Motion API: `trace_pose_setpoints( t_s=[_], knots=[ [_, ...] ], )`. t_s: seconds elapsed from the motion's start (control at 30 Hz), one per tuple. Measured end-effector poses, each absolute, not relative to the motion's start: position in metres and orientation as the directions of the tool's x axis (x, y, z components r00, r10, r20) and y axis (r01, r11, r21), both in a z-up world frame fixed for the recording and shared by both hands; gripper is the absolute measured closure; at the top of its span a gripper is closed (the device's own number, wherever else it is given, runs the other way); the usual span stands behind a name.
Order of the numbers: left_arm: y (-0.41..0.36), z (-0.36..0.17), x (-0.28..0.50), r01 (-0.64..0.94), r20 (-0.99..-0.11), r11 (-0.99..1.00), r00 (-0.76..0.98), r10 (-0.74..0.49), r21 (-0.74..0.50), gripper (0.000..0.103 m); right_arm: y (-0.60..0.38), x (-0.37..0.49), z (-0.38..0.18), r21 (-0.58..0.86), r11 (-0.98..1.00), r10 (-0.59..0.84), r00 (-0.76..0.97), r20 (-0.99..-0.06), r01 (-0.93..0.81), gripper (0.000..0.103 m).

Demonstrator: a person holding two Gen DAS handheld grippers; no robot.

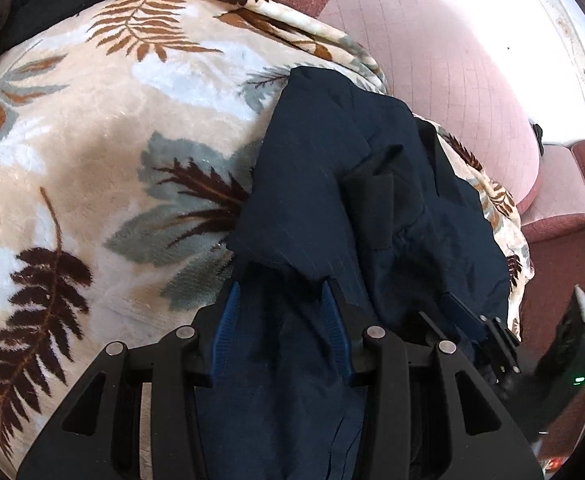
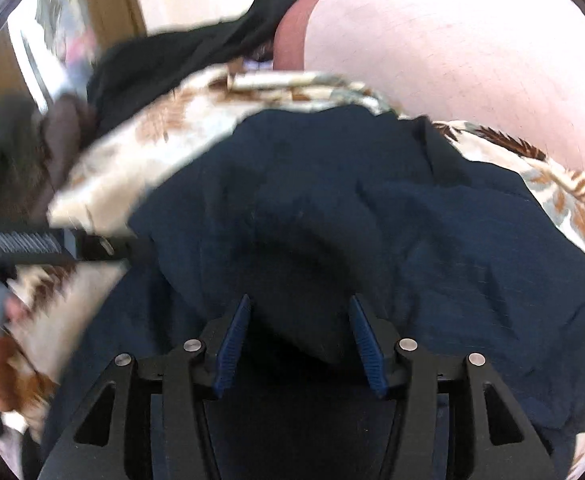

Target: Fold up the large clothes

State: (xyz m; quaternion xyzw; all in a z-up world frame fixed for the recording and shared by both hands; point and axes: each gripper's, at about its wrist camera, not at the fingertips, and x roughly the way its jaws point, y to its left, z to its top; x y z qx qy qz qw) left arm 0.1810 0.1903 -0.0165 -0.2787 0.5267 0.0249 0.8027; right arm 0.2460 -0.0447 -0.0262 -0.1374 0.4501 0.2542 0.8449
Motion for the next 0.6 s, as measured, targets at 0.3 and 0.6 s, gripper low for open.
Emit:
trace_pose_setpoints(
  t_s=[0.3,0.6],
  knots=[
    [0.174,-0.016,0.182,-0.290,-0.846,0.845,0.440,-0.300,-0.450,0.061,-0.136,0.271,-0.010,0.232,0.920,0.370,0.500,-0.783,-0.317,0.103],
    [0.179,-0.033,0.181,-0.325,-0.857,0.828,0.412,-0.311,-0.457,0.060,-0.168,0.273,0.003,0.279,0.932,0.361,0.538,-0.761,-0.231,0.097]
  ],
)
